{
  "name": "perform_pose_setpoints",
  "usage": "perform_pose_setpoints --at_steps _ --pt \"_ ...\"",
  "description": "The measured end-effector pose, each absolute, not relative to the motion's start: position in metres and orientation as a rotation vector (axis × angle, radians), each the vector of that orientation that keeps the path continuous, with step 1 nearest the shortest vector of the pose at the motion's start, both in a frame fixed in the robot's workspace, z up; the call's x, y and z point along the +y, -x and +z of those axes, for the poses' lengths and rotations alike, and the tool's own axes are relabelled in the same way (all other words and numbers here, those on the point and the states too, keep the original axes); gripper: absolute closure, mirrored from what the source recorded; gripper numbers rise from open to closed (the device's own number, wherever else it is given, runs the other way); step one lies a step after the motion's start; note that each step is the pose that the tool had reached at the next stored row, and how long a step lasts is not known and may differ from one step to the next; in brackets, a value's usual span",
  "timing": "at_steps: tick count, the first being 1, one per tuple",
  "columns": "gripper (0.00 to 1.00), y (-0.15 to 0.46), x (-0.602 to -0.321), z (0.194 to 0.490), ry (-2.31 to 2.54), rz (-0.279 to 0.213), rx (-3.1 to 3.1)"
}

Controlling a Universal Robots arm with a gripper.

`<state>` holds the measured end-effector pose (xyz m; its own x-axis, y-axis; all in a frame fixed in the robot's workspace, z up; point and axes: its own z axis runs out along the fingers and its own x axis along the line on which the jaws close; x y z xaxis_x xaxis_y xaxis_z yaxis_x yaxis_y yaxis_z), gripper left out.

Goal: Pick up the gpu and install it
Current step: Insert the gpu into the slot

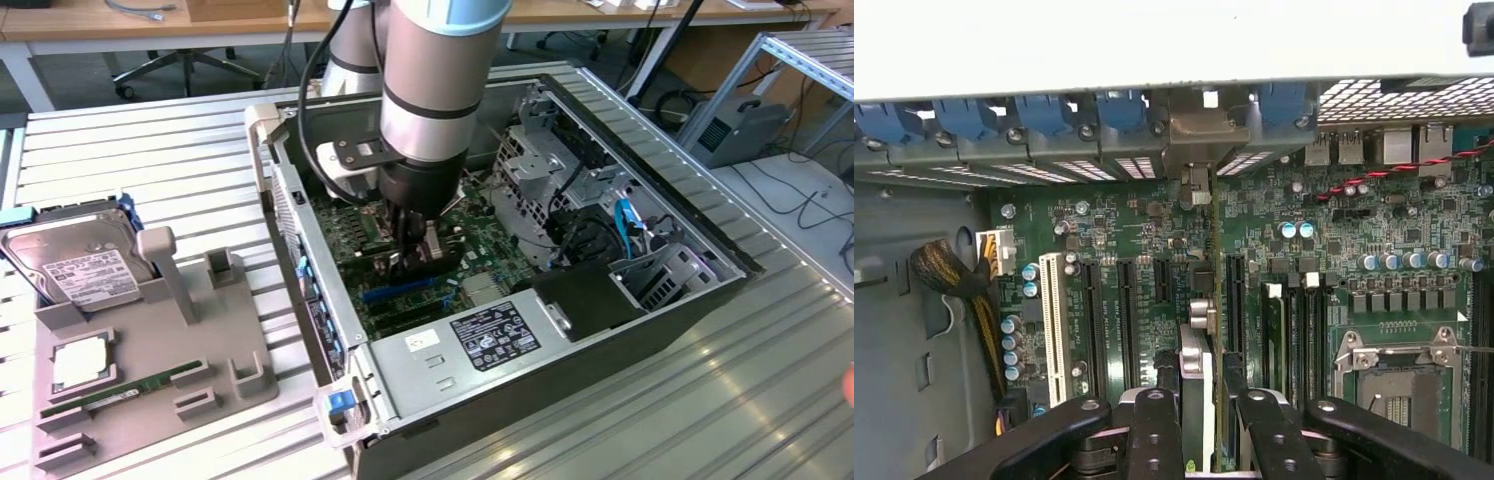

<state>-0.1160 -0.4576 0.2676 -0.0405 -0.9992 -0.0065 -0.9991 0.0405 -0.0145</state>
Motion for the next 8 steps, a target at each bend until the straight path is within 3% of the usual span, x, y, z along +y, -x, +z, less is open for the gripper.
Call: perform_pose_setpoints --at_steps 8 --pt "0.73 0.1174 -0.4577 0.2626 2.166 -0.009 2.255"
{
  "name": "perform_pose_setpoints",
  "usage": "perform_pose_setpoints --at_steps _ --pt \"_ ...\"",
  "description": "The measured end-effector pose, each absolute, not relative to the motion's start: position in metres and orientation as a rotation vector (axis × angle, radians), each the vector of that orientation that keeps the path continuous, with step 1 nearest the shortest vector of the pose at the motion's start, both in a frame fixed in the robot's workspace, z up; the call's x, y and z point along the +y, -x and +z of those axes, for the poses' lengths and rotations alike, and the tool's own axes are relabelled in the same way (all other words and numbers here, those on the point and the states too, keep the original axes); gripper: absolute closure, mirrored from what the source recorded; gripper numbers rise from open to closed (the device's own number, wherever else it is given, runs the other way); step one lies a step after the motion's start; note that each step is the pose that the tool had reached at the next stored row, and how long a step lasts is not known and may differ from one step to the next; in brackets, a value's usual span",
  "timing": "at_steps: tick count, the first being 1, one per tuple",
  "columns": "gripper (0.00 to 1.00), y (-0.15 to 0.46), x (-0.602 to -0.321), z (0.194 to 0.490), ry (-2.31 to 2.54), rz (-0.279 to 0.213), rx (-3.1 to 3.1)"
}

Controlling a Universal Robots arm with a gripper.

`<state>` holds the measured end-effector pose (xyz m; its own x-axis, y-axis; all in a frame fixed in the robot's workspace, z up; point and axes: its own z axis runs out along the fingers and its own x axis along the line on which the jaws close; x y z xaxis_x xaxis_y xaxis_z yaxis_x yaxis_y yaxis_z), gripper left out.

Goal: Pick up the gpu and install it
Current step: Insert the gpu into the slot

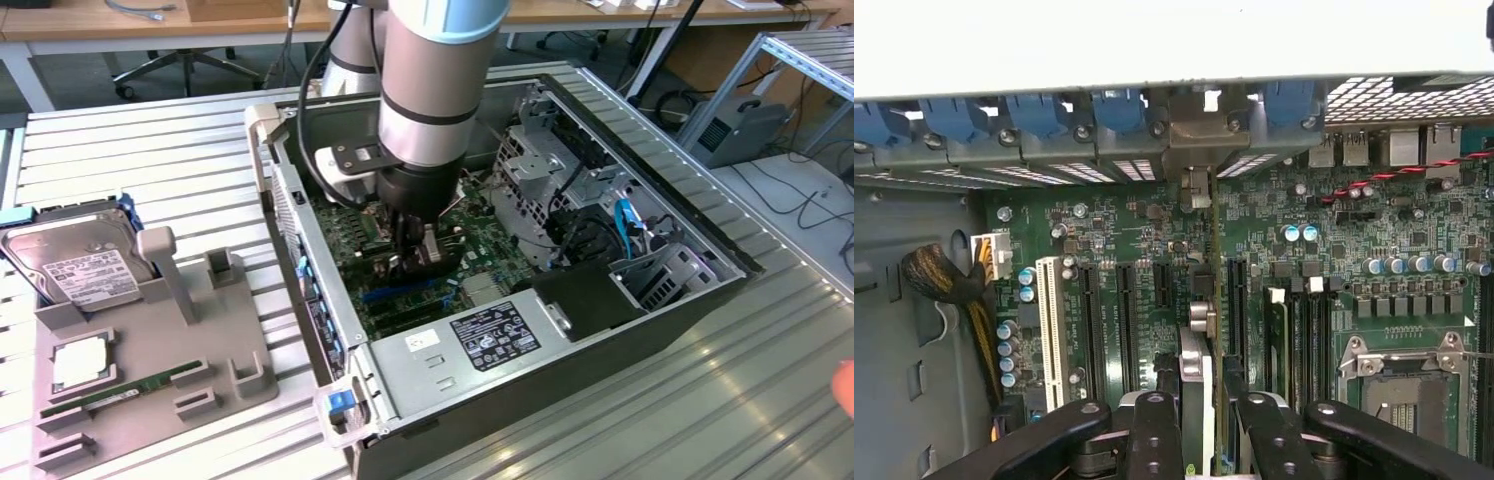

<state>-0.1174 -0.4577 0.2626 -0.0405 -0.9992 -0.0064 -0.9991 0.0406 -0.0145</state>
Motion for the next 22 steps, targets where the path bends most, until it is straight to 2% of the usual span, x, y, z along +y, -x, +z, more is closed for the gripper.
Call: perform_pose_setpoints --at_steps 22 --pt "0.73 0.118 -0.4577 0.2595 2.172 -0.009 2.249"
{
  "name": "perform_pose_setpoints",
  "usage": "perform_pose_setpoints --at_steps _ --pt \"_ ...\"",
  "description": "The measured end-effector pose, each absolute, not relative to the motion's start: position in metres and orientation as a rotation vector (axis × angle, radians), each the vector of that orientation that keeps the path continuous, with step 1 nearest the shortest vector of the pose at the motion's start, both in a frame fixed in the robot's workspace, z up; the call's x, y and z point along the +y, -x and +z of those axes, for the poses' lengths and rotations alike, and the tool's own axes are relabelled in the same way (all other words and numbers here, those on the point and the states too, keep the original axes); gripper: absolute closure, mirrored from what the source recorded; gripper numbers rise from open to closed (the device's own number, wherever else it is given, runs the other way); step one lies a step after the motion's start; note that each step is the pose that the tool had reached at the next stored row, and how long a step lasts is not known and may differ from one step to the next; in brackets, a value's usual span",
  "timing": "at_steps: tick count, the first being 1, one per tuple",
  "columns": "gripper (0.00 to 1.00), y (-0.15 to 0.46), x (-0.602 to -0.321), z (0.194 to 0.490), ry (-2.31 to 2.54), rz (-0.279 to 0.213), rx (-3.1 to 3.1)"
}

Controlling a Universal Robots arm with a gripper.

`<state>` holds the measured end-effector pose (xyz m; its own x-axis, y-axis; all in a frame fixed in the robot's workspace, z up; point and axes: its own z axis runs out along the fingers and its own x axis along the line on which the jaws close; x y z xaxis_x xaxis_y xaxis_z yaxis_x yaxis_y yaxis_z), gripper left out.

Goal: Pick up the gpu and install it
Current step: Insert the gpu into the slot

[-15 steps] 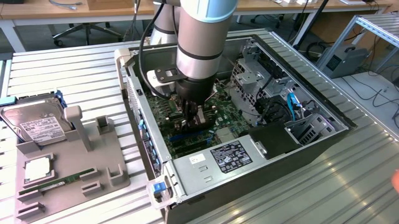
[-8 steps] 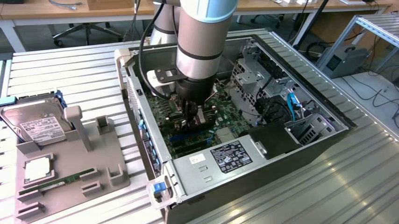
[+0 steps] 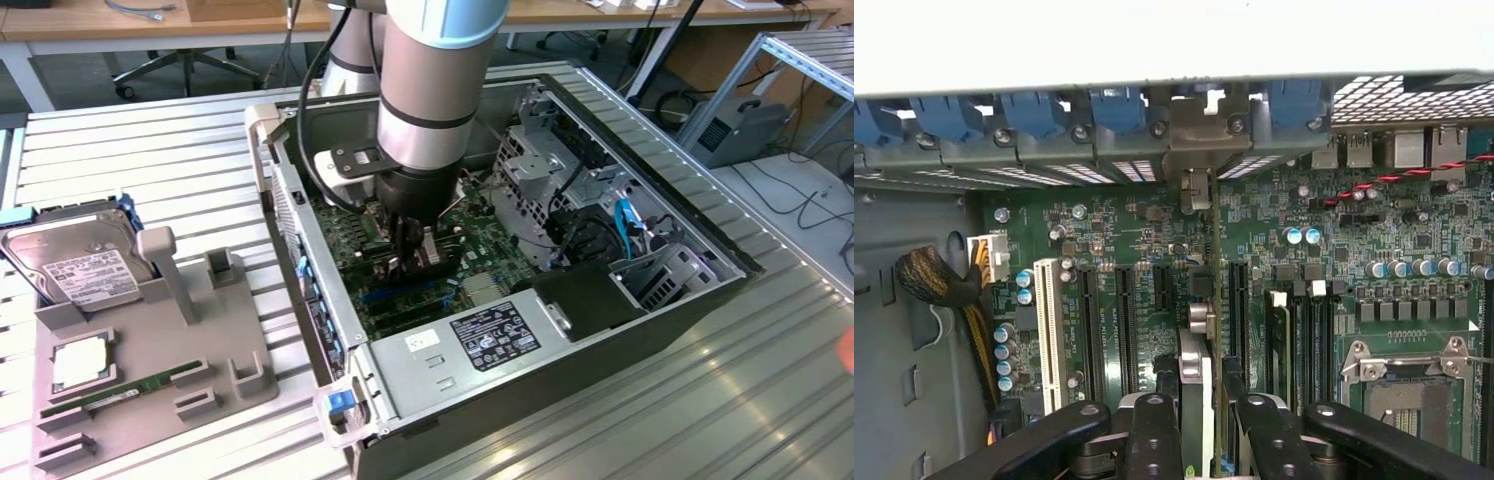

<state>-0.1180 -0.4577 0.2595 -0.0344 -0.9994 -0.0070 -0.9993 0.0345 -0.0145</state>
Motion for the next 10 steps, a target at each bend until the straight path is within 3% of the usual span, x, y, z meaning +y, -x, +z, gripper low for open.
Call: perform_pose_setpoints --at_steps 10 --pt "0.73 0.1181 -0.4572 0.26 2.19 -0.008 2.231"
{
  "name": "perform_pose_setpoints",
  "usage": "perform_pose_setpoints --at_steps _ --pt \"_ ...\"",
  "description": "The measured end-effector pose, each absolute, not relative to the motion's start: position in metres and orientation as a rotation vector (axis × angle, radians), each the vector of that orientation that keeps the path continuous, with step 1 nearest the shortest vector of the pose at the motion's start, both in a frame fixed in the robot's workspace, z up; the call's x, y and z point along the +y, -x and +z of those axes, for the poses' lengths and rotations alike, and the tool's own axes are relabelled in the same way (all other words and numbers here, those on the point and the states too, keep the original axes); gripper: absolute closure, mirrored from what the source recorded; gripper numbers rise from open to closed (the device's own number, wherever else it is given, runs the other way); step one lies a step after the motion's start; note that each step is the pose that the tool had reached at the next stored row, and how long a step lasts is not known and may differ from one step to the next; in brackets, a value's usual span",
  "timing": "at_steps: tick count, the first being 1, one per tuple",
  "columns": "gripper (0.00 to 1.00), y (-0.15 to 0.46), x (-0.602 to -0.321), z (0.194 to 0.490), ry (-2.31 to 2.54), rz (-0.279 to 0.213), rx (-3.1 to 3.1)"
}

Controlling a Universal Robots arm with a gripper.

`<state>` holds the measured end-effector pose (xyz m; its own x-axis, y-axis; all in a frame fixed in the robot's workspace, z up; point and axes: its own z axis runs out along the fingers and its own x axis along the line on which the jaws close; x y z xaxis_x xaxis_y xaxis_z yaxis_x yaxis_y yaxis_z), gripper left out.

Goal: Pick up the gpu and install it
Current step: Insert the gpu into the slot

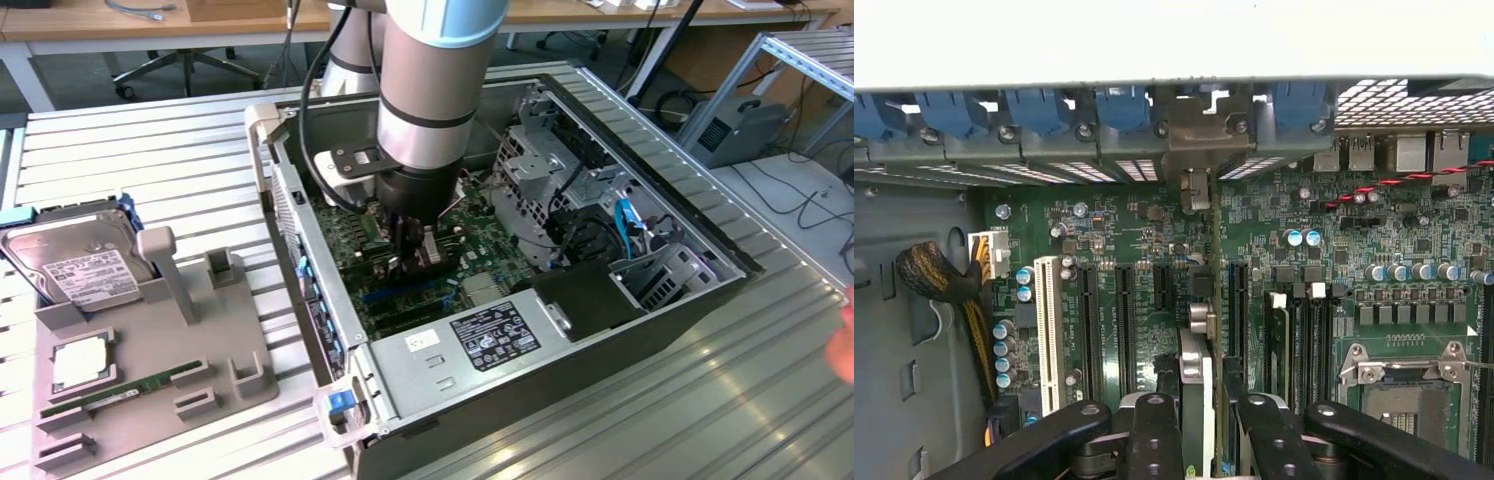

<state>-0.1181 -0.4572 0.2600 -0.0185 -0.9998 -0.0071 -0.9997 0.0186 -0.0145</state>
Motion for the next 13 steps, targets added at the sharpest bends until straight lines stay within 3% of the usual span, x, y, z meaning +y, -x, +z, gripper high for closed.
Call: perform_pose_setpoints --at_steps 13 --pt "0.73 0.1179 -0.4549 0.2599 2.195 -0.008 2.227"
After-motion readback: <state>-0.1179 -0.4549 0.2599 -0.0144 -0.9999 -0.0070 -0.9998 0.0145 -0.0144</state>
